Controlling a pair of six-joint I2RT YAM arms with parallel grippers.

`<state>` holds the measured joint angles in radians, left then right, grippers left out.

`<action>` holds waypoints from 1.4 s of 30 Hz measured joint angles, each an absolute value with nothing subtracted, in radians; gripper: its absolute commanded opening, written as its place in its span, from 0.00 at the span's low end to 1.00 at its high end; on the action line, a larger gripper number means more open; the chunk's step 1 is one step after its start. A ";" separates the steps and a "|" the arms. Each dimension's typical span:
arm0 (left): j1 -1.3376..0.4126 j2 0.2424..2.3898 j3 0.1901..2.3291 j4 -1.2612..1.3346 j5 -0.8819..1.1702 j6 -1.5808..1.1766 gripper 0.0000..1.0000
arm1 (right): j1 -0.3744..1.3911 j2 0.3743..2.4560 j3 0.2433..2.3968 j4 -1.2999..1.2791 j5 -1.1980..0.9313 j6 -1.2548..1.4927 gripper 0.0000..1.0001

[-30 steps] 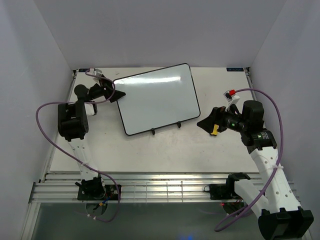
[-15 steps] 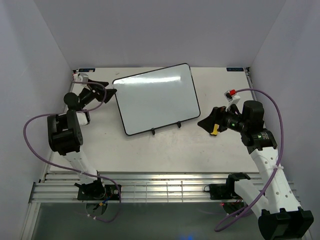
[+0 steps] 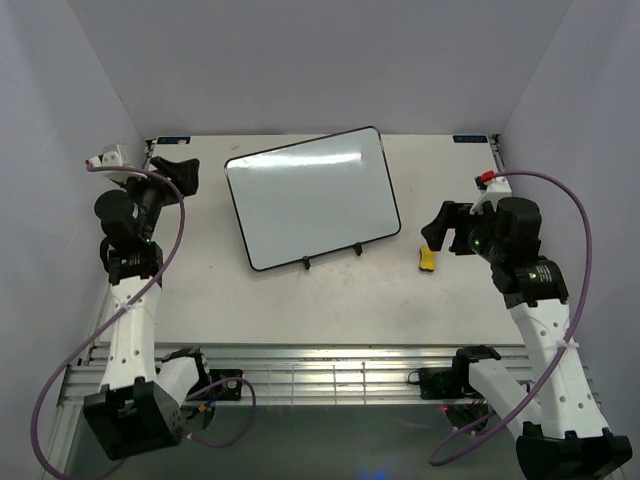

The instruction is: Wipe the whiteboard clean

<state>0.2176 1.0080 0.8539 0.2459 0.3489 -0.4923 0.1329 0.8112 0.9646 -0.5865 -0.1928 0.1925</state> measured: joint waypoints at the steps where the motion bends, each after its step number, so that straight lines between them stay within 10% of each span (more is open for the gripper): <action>1: 0.215 0.971 0.859 0.158 0.329 -0.484 0.98 | 0.133 0.804 0.982 -0.598 -0.165 0.187 0.90; 21: -0.093 0.531 0.949 -0.746 -0.115 -0.392 0.98 | 0.133 0.601 0.981 -0.768 -0.044 0.139 0.90; 42: -0.206 0.413 0.943 -0.807 -0.220 -0.375 0.98 | 0.133 0.561 0.978 -0.822 0.058 0.126 0.90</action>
<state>-0.2058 0.4133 0.9428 -0.8074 -0.2199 -0.3748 0.1329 0.5606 0.9775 -0.8219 0.0578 0.1265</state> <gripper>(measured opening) 0.979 0.898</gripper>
